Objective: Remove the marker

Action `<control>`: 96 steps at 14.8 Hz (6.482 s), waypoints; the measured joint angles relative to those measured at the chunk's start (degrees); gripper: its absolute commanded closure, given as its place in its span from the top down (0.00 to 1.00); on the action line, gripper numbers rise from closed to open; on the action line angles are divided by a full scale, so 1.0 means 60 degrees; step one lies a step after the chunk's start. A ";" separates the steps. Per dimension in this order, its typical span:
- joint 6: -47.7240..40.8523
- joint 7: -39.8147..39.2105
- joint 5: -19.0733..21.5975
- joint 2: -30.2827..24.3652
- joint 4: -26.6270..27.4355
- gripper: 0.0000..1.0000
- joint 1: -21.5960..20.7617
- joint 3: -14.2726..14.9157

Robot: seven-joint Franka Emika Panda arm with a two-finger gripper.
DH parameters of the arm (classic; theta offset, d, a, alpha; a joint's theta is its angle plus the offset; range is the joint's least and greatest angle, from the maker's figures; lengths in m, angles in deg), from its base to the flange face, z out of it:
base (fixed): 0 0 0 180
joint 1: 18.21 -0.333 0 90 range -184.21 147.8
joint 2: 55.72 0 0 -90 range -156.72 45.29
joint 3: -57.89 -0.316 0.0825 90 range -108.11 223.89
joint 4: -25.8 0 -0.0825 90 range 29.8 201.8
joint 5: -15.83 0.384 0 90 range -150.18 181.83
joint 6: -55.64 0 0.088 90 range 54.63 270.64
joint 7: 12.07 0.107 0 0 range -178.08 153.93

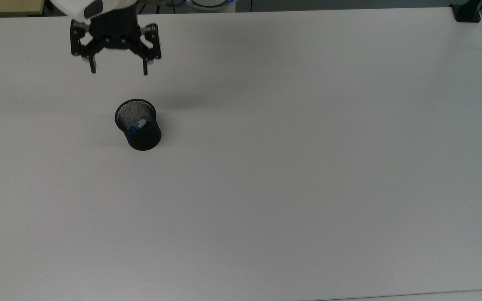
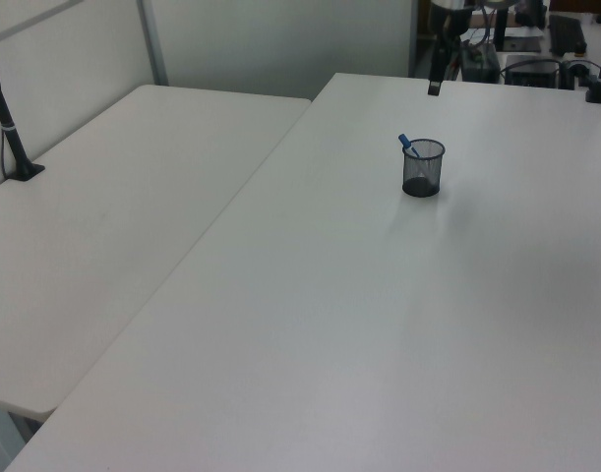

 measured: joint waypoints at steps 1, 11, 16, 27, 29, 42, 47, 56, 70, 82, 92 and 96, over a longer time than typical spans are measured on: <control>0.0463 0.0000 0.0000 0.0157 0.0085 1.00 0.0026 0.0000; 0.3571 0.0024 0.0000 0.1700 0.0785 0.79 0.0048 -0.0001; 0.3572 0.0024 0.0000 0.1794 0.0817 0.35 0.0044 -0.0008; 0.3572 0.0052 0.0001 0.1706 0.0819 0.15 0.0070 -0.0006; 0.3572 0.0063 0.0003 0.1443 0.0790 0.15 0.0138 0.0002; 0.1266 0.0145 0.1533 -0.0785 0.0328 0.15 0.0213 -0.0202; 0.0225 0.1242 0.1535 -0.0348 0.0484 0.13 -0.0272 -0.0381; 0.0080 0.3229 0.1554 0.1507 0.0783 0.13 -0.0556 -0.1104; 0.1973 0.3585 0.0511 0.2891 0.1067 0.65 -0.1121 -0.1109; 0.0846 0.3886 0.0461 0.1723 0.0427 1.00 -0.1029 -0.1086; -0.2740 0.4014 0.1327 -0.1410 -0.0155 1.00 -0.0575 -0.0514; -0.3031 0.3928 0.1357 -0.1724 -0.0157 1.00 -0.0586 -0.0457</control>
